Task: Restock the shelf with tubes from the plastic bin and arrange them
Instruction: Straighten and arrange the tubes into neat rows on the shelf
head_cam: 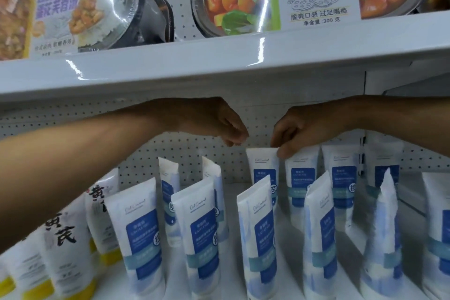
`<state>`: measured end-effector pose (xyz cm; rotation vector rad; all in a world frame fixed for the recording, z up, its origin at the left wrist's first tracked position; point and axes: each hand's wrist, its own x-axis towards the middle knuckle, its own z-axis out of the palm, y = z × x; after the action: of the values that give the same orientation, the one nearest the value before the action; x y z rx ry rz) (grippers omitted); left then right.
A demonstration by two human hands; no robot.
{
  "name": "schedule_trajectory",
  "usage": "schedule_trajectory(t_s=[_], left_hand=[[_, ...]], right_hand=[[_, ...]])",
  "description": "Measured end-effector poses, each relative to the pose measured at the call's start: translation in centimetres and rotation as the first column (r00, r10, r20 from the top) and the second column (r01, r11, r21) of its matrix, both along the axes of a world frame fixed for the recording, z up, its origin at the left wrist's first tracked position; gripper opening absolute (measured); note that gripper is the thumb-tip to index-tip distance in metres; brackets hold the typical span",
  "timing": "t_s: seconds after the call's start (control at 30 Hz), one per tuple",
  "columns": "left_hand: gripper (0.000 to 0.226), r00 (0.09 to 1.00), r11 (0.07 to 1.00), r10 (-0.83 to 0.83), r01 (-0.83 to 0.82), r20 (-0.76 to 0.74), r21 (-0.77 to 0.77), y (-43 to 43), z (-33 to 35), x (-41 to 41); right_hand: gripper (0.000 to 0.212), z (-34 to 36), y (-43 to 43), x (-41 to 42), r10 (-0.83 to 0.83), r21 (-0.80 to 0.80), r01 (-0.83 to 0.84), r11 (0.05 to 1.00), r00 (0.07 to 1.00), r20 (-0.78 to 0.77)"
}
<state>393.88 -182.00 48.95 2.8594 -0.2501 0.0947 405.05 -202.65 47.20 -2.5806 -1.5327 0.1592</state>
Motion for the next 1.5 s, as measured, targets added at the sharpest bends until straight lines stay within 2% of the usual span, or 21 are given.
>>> schedule_trajectory(t_s=[0.13, 0.23, 0.4, 0.53, 0.67, 1.37, 1.5], left_hand=[[0.04, 0.969, 0.997, -0.071, 0.073, -0.236, 0.001, 2.7, 0.6, -2.1], [0.043, 0.949, 0.995, -0.033, 0.059, -0.314, 0.075, 3.0, -0.7, -2.1], [0.022, 0.984, 0.997, 0.043, -0.03, -0.174, 0.078, 2.6, -2.9, -0.8], [0.028, 0.991, 0.997, 0.082, -0.082, -0.109, 0.0, 2.5, -3.5, 0.1], [0.033, 0.994, 0.993, 0.107, -0.105, -0.035, 0.053, 2.6, -4.0, 1.3], [0.032, 0.997, 0.998, 0.05, -0.052, -0.052, -0.024, 2.7, -4.2, 2.2], [0.031, 0.997, 0.999, 0.05, -0.051, -0.063, -0.018, 2.6, -4.1, 2.0]], right_hand=[[0.039, 0.0, 2.0, -0.8, 0.029, -0.025, -0.03, 0.999, 1.0, -0.001], [0.035, -0.5, 3.6, -1.1, 0.033, -0.089, -0.029, 0.996, 0.999, 0.043], [0.024, -1.3, 5.1, -1.0, 0.029, -0.124, -0.02, 0.992, 0.997, 0.075], [0.026, -1.4, 5.4, -0.8, 0.008, -0.136, 0.001, 0.991, 0.998, 0.066], [0.022, -1.6, 5.4, -0.8, -0.004, -0.11, 0.009, 0.994, 0.999, 0.047], [0.009, -1.9, 5.2, -1.0, 0.001, -0.078, -0.002, 0.997, 1.0, -0.005], [0.018, -1.9, 5.0, -1.1, -0.015, -0.079, 0.016, 0.997, 1.0, 0.004]])
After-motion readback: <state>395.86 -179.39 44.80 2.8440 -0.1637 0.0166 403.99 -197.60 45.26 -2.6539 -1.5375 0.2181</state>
